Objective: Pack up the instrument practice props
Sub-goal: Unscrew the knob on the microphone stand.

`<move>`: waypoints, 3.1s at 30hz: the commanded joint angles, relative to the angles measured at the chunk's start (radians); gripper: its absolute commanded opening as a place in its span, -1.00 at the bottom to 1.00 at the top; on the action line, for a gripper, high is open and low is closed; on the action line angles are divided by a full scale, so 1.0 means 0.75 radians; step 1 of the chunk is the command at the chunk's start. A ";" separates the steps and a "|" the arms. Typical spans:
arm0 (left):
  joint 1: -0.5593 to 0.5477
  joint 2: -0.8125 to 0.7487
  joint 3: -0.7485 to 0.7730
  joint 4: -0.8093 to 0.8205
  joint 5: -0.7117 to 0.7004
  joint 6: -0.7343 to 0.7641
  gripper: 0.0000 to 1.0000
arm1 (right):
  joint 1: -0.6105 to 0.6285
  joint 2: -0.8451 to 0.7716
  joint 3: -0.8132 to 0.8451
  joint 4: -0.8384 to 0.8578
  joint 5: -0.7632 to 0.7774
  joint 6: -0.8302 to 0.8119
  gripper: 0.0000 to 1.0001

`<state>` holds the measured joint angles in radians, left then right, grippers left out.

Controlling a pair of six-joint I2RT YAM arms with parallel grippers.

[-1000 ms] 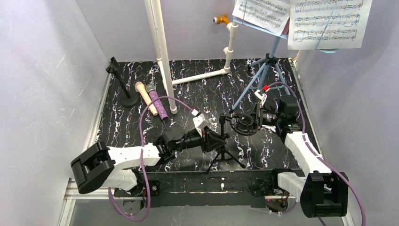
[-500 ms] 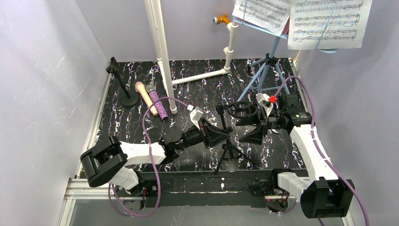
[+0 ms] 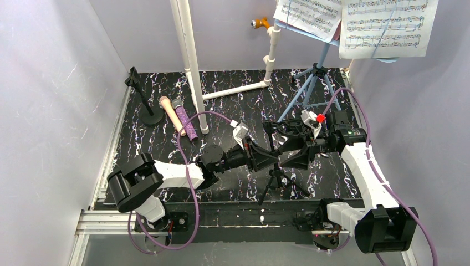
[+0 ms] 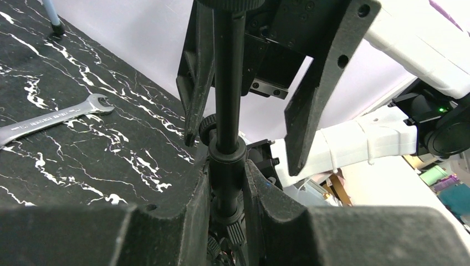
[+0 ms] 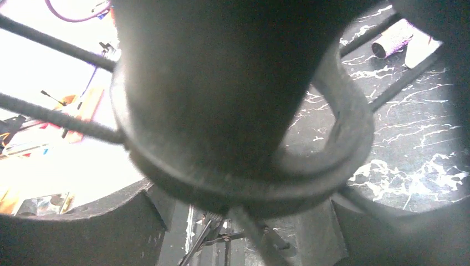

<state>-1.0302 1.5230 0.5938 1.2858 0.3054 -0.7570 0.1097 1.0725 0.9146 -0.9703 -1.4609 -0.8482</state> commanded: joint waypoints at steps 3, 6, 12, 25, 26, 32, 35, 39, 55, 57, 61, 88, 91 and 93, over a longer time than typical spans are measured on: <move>-0.005 -0.015 0.067 0.147 0.002 -0.015 -1.00 | 0.009 0.005 0.045 0.097 -0.035 0.154 0.34; -0.005 -0.019 0.060 0.147 0.000 -0.015 -1.00 | 0.009 0.008 0.036 0.134 -0.034 0.196 0.15; -0.005 -0.033 0.032 0.153 -0.015 -0.003 -1.00 | 0.009 0.001 0.012 0.177 -0.034 0.242 -0.23; -0.005 -0.133 0.034 -0.089 0.111 0.281 -1.00 | 0.009 -0.012 -0.046 0.432 -0.033 0.660 -0.97; -0.005 -0.162 0.051 -0.167 0.121 0.342 -1.00 | 0.009 -0.011 -0.050 0.456 -0.031 0.699 -0.97; -0.005 -0.278 0.186 -0.614 0.185 0.693 -1.00 | 0.009 0.018 -0.063 0.535 -0.030 0.920 -0.97; -0.005 -0.308 0.218 -0.766 0.207 0.838 -1.00 | 0.009 0.039 -0.075 0.609 -0.030 1.070 -0.97; -0.005 -0.349 0.271 -1.043 0.197 1.044 -1.00 | 0.013 0.084 -0.102 0.730 -0.031 1.290 -0.97; -0.003 -0.359 0.254 -1.074 0.084 0.803 -1.00 | 0.047 -0.006 -0.296 1.209 0.056 1.608 0.43; -0.002 -0.397 0.168 -0.920 0.050 0.679 -1.00 | 0.046 -0.047 -0.328 1.235 0.044 1.549 0.78; 0.000 -0.433 0.037 -0.655 0.023 0.463 -1.00 | 0.042 -0.107 -0.334 1.141 0.038 1.324 0.97; -0.003 -0.118 0.021 -0.025 0.150 0.084 -1.00 | 0.040 -0.045 -0.139 0.416 -0.032 0.512 0.45; -0.002 -0.109 0.026 -0.023 0.161 0.077 -1.00 | 0.040 -0.023 -0.130 0.420 -0.032 0.521 0.30; -0.003 -0.095 0.031 -0.018 0.168 0.070 -1.00 | 0.040 -0.015 -0.127 0.421 -0.032 0.528 0.23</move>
<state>-1.0355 1.4532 0.5625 1.1599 0.4122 -0.6853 0.1432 1.0504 0.7712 -0.6823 -1.4624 -0.4870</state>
